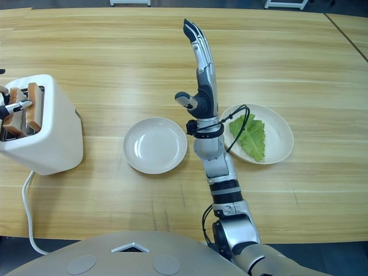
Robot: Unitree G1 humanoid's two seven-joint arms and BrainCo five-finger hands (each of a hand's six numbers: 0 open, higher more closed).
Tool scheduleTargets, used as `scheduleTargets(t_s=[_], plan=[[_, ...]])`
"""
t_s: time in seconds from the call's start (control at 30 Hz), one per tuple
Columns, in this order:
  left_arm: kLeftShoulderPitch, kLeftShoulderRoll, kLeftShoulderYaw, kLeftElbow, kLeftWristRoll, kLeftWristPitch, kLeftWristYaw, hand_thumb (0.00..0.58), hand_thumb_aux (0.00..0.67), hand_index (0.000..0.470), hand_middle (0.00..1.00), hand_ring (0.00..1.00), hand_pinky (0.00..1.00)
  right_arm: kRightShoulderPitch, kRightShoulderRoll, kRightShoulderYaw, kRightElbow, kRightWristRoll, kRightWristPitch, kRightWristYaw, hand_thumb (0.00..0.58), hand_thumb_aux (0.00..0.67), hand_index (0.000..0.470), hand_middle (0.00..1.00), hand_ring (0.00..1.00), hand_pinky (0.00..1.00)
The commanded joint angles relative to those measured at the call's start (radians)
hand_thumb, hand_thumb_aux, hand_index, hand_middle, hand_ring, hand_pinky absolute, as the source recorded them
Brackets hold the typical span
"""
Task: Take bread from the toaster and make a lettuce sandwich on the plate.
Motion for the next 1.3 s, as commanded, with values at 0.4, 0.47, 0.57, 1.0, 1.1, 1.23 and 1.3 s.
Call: scheduleTargets(t_s=[0.4,0.47,0.57,1.0,1.1,1.23,1.3], plan=[[0.064,-0.029,0.166,-0.082,-0.070,0.031,-0.031,0.000,0.000,0.000,0.00,0.00,0.00,-0.010,0.002,-0.002,0.021,-0.015,-0.003,-0.010,0.000,0.000,0.000,0.00,0.00,0.00],[0.086,-0.034,0.174,-0.097,-0.068,0.045,-0.048,0.000,0.000,0.000,0.00,0.00,0.00,-0.012,0.001,-0.002,0.026,-0.014,-0.005,-0.010,0.000,0.000,0.000,0.00,0.00,0.00],[0.148,-0.015,0.168,-0.114,-0.022,0.076,-0.102,0.000,0.000,0.000,0.00,0.00,0.00,-0.011,-0.001,-0.004,0.028,-0.012,-0.007,-0.011,0.000,0.000,0.000,0.00,0.00,0.00],[0.242,-0.011,0.150,-0.143,0.009,0.088,-0.217,0.000,0.000,0.000,0.00,0.00,0.00,-0.009,-0.002,-0.006,0.035,-0.010,-0.011,-0.010,0.000,0.000,0.000,0.00,0.00,0.00],[0.233,-0.012,0.152,-0.157,0.008,0.091,-0.217,0.009,0.005,0.004,0.00,0.00,0.00,-0.010,-0.002,-0.006,0.041,-0.010,-0.012,-0.011,0.000,0.000,0.000,0.00,0.00,0.00],[0.215,-0.019,0.152,-0.174,0.008,0.094,-0.209,0.443,0.344,0.241,0.00,0.00,0.00,-0.011,-0.003,-0.006,0.048,-0.010,-0.014,-0.011,0.000,0.000,0.000,0.00,0.00,0.00],[0.202,-0.022,0.158,-0.180,0.005,0.094,-0.199,0.580,0.670,0.470,0.00,0.00,0.00,-0.011,-0.003,-0.005,0.052,-0.012,-0.015,-0.012,0.000,0.000,0.000,0.00,0.00,0.00]])
